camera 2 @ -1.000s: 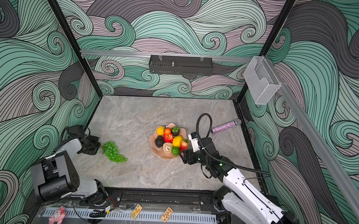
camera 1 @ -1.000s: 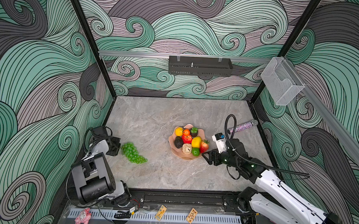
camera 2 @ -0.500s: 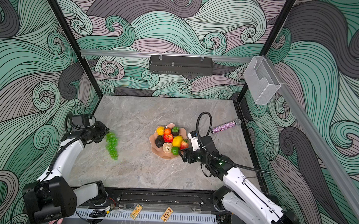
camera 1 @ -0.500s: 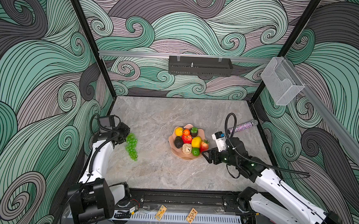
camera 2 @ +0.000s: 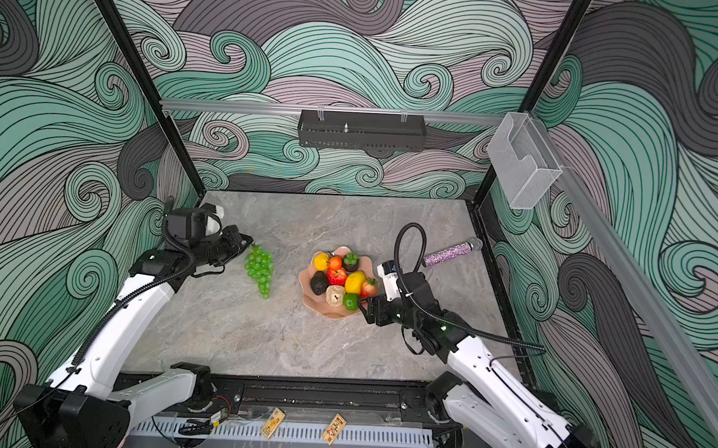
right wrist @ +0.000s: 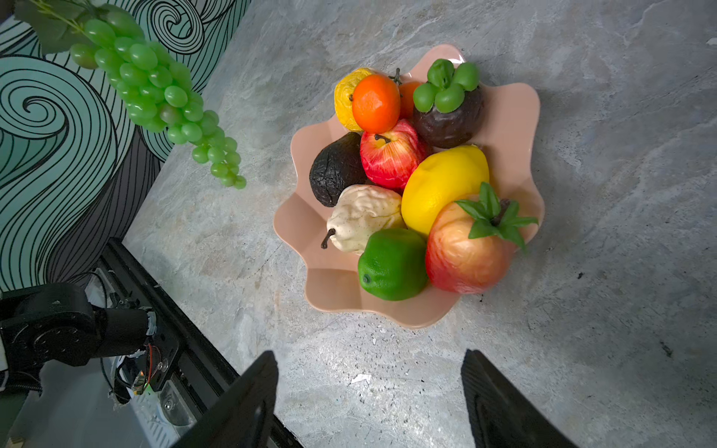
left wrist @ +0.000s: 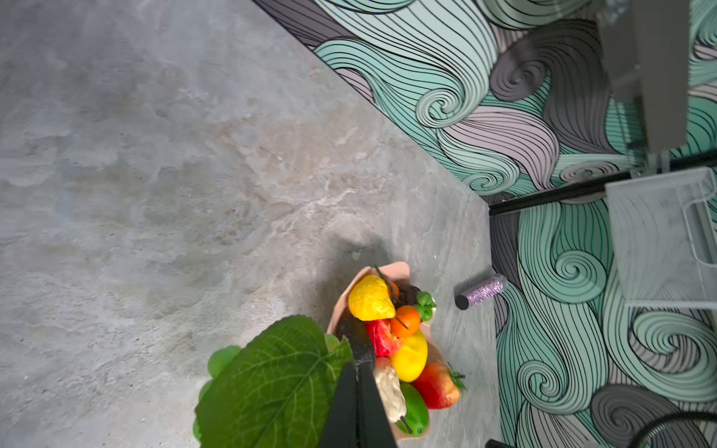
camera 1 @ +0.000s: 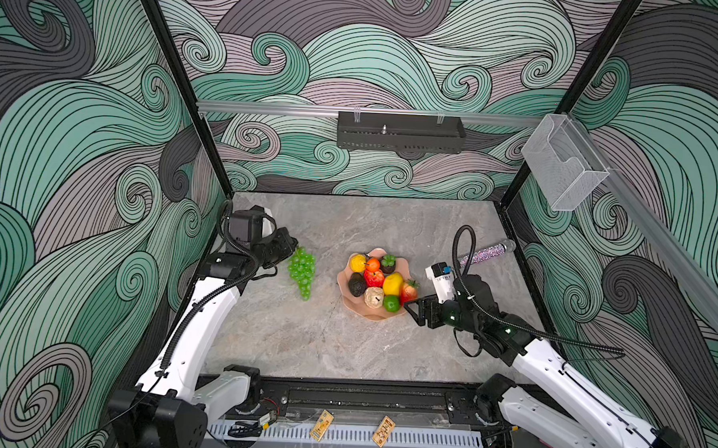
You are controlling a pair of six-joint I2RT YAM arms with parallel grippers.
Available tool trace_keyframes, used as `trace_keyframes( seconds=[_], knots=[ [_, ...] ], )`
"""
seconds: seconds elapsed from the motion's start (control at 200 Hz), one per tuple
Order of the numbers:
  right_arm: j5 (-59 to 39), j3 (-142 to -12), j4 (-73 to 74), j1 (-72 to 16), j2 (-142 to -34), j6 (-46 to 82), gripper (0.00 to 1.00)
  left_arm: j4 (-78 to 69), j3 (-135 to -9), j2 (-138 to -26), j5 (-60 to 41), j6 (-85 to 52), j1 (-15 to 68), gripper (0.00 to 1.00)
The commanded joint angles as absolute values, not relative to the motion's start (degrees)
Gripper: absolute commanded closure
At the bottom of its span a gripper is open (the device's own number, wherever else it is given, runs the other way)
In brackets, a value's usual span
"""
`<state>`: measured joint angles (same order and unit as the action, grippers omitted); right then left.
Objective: Place and organize the fake fruits in the fruit bowl
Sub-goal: 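Lift the grape bunch with the left gripper and carry it to the bowl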
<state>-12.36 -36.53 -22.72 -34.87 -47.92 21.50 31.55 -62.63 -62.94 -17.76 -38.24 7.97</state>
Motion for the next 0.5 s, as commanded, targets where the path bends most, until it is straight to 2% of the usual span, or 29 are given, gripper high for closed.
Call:
trace_keyframes(
  seconds=[0.0,0.205,0.495],
  knots=[
    [-11.4,-38.7,-24.0,-35.1,-47.3,21.6,0.25,33.3,-67.3,-63.9,-17.9,-35.2,11.1,1.0],
    [-10.8,-39.0,-24.1,-35.1,-47.5,21.8,0.25,33.5,-72.8,-66.2,-17.6,-34.0,18.6,1.0],
    [-10.5,-39.7,-24.2,-35.1,-48.3,21.7,0.25,30.6,-76.1,-71.1,-16.5,-33.1,24.5,1.0]
  ],
)
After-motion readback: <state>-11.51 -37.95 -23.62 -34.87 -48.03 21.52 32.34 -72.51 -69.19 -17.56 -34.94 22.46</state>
